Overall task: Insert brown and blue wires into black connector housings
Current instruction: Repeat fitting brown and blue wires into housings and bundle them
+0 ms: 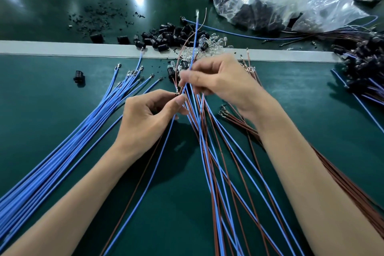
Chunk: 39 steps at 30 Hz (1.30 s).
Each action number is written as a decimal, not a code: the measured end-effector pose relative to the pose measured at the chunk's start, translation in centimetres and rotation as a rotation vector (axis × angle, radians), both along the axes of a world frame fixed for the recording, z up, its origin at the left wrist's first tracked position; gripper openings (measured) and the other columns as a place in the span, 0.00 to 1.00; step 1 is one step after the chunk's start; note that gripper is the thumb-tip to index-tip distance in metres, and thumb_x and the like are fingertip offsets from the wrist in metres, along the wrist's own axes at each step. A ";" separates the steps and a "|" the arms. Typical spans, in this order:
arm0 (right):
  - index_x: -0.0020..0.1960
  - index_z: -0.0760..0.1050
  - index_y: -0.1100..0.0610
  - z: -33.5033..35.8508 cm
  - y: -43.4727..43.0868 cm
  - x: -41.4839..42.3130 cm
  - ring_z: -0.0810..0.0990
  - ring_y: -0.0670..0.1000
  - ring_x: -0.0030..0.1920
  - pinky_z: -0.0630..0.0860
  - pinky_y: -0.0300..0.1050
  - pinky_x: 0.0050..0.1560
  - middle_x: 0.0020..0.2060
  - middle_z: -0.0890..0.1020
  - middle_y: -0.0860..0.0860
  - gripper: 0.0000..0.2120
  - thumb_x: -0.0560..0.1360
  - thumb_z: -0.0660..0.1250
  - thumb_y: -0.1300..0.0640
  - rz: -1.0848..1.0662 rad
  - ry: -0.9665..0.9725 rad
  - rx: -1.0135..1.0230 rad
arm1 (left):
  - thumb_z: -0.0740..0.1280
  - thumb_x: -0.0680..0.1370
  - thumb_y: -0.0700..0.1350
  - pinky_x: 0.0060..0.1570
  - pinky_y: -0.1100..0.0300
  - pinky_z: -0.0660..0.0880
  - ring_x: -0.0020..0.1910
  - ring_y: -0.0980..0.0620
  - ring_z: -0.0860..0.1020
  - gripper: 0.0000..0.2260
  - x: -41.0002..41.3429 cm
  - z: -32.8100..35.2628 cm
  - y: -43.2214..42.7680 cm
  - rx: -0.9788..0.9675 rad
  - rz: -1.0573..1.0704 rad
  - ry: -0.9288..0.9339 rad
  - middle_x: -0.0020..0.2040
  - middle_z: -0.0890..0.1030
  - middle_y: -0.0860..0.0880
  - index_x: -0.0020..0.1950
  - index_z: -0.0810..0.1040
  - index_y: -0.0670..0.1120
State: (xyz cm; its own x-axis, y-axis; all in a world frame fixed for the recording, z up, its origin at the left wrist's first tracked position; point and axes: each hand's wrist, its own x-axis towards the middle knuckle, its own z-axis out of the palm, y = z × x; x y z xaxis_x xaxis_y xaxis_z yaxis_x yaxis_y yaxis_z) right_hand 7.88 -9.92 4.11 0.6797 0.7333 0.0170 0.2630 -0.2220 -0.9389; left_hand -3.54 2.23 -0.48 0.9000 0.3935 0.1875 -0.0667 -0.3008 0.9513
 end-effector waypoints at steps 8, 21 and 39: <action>0.37 0.81 0.56 0.2 0.0 0.0 0.72 0.43 0.29 0.68 0.34 0.33 0.25 0.76 0.45 0.10 0.75 0.69 0.55 -0.005 -0.016 -0.007 | 0.69 0.75 0.43 0.36 0.72 0.71 0.31 0.63 0.77 0.03 0.0 0.2 -0.2 0.007 -0.012 -0.017 0.35 0.84 0.54 0.44 0.82 0.46; 0.47 0.77 0.50 0.4 -0.6 1.3 0.77 0.44 0.29 0.72 0.35 0.30 0.35 0.81 0.48 0.04 0.76 0.67 0.51 -0.308 0.045 0.137 | 0.70 0.71 0.49 0.37 0.56 0.77 0.31 0.57 0.78 0.07 -0.2 0.2 0.0 0.056 -0.010 -0.048 0.35 0.83 0.50 0.43 0.81 0.47; 0.44 0.81 0.60 0.3 -1.2 1.0 0.80 0.43 0.33 0.76 0.32 0.37 0.32 0.82 0.49 0.03 0.72 0.71 0.66 -0.095 0.059 0.168 | 0.70 0.72 0.48 0.37 0.53 0.78 0.33 0.56 0.80 0.09 -0.4 -0.2 0.0 0.117 -0.062 -0.046 0.36 0.84 0.51 0.45 0.83 0.43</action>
State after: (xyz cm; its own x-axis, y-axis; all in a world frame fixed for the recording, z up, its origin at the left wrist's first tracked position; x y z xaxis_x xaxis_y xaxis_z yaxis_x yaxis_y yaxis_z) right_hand 8.89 -11.10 4.42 0.7492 0.6559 0.0921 0.1920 -0.0820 -0.9780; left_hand -3.96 2.26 -0.69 0.9115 0.3100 0.2702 -0.1312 -0.4036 0.9055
